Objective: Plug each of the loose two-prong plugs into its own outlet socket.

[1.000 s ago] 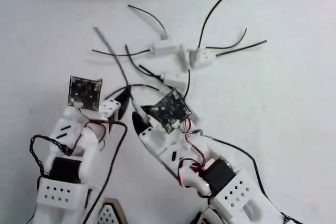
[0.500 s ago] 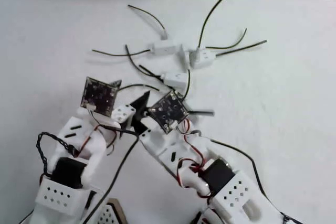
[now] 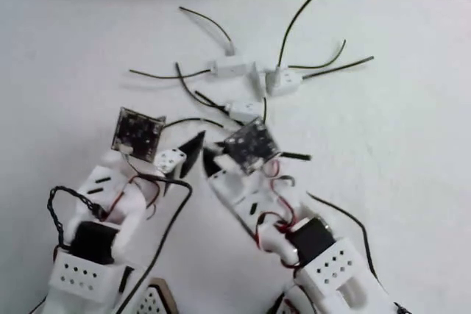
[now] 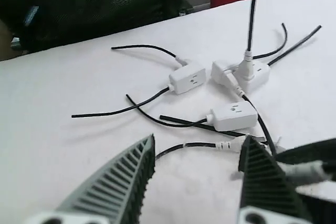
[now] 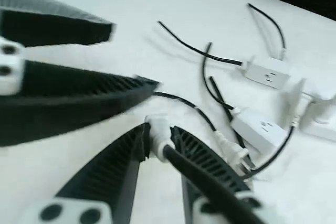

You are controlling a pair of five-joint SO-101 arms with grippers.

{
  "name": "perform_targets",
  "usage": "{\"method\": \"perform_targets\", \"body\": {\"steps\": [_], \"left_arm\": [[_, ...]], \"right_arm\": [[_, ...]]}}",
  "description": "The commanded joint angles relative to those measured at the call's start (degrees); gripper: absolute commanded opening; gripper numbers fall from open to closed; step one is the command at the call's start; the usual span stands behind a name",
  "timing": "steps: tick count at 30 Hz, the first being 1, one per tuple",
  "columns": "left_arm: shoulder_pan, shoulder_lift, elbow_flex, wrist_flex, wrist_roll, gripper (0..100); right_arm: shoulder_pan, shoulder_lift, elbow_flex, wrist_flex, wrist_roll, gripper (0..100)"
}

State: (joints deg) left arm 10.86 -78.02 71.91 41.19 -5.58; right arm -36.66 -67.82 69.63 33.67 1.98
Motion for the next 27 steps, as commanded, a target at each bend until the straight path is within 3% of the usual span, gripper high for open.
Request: {"method": "perform_targets", "body": {"steps": [1,7,11,14,23,27], "left_arm": [[-3.91,-0.66,-2.64,1.41,0.26,27],[-2.07,-0.48,-3.87,3.87,-2.81,27],[2.15,4.0,-8.62,7.82,-4.66,27],[4.7,12.7,-14.51,10.11,-5.45,30],[5.58,41.71,-31.47,10.99,-20.22,31],[4.09,50.07,-34.46,4.66,-20.22,30]], "right_arm": [[9.27,-0.92,-0.18,-3.91,-0.79,1.6],[24.4,-0.84,2.02,-14.64,-12.22,1.6],[30.46,-0.84,4.13,-20.26,-18.11,1.6],[33.1,-0.84,5.19,-22.55,-20.4,1.6],[37.23,-0.84,6.24,-25.36,-21.19,1.7],[37.23,-0.84,6.24,-25.63,-21.19,1.7]]}}
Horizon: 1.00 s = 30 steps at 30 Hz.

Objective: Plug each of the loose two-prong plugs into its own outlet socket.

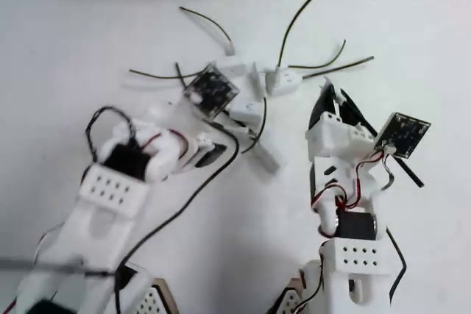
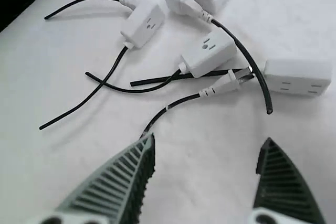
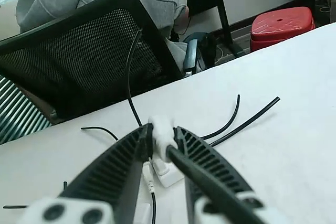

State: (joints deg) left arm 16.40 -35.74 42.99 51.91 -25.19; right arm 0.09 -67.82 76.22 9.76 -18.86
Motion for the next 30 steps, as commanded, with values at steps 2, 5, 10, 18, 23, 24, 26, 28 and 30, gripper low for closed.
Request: {"method": "perform_targets", "body": {"steps": [2,5,10,18,23,24,26,28,30], "left_arm": [[-2.07,11.56,-5.45,-11.43,0.97,28],[-3.12,16.75,-5.27,-17.23,1.23,27],[-4.35,24.31,-5.8,-25.41,1.14,28],[-6.55,34.59,-9.32,-32.53,-5.19,28],[-8.57,43.82,-16.35,-32.53,-5.36,28],[-9.1,45.85,-18.02,-32.53,-5.36,28],[-9.54,49.71,-20.92,-32.53,-5.36,28],[-9.54,52.79,-23.38,-32.53,-5.45,28],[-9.36,55.52,-25.58,-32.53,-5.45,28]], "right_arm": [[0.48,-0.84,-0.35,-1.71,-0.35,1.7],[0.48,-0.84,-0.26,-1.63,-0.26,1.7],[0.22,-0.84,-0.26,-1.36,-0.18,1.7],[0.04,-0.84,-0.26,-1.36,0.0,1.7],[0.04,-0.84,-0.26,-1.27,0.0,1.7],[-0.31,-0.84,-0.26,-1.27,0.0,1.7],[-1.1,-0.84,-0.09,-1.27,0.09,1.7],[-1.89,-0.84,0.35,-1.27,0.09,1.7],[-2.24,-0.84,0.35,-1.27,0.18,1.7]]}}
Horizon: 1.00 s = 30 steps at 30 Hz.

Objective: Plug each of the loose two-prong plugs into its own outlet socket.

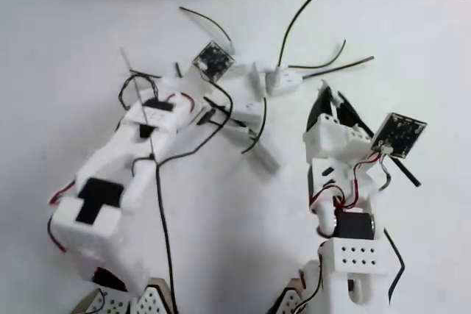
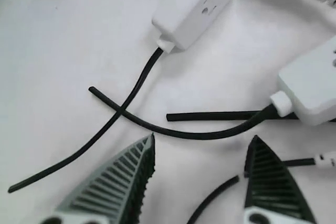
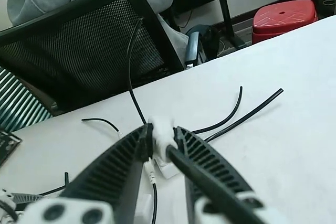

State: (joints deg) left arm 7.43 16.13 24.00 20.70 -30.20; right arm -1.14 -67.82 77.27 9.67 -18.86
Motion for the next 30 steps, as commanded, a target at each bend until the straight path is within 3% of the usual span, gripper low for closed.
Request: {"method": "perform_targets", "body": {"steps": [1,4,8,15,23,30], "left_arm": [[-0.4,4.88,-7.82,-1.32,-0.44,28],[-0.22,8.13,-10.2,-0.97,-1.58,28],[0.4,12.26,-11.08,-0.97,-9.49,26],[1.36,13.49,-12.04,-1.14,-18.37,1],[0.84,9.63,-9.93,0.09,-18.37,2],[1.27,-6.29,4.04,1.05,-18.55,2]], "right_arm": [[-1.01,-0.84,-0.7,-1.19,0.18,1.7],[-1.01,-0.84,-0.7,-1.19,0.18,1.7],[-1.01,-0.84,-0.7,-1.19,0.18,1.7],[-1.1,-0.84,-0.7,-1.19,0.18,1.7],[-1.1,-0.84,-0.62,-1.19,0.18,1.7],[-1.1,-0.84,-0.62,-1.19,0.18,1.7]]}}
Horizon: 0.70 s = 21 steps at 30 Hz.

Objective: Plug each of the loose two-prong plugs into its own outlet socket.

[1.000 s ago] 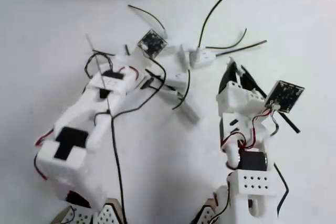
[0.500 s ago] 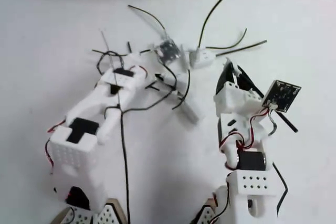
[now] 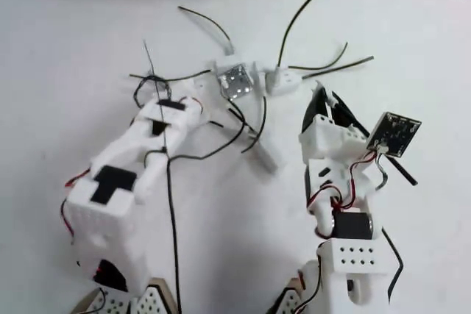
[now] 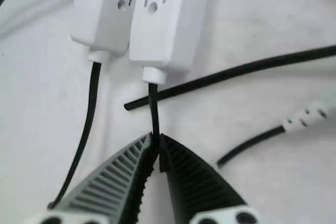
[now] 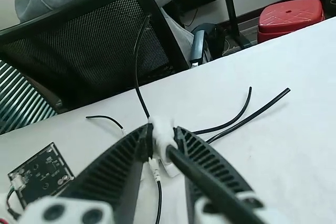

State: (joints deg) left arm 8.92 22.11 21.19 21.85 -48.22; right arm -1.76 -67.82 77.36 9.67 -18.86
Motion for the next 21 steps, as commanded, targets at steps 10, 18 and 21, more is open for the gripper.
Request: {"method": "perform_targets", "body": {"steps": [10,18,21], "left_arm": [[-0.66,-38.02,25.49,0.44,-0.53,2],[-1.1,-63.08,44.48,0.79,-0.44,2],[-1.63,-72.92,48.53,5.27,0.44,2]], "right_arm": [[-0.48,-0.84,-0.53,-1.19,0.18,1.7],[-0.48,-0.84,-0.53,-1.19,0.18,1.7],[-0.48,-0.84,-0.53,-1.19,0.18,1.7]]}}
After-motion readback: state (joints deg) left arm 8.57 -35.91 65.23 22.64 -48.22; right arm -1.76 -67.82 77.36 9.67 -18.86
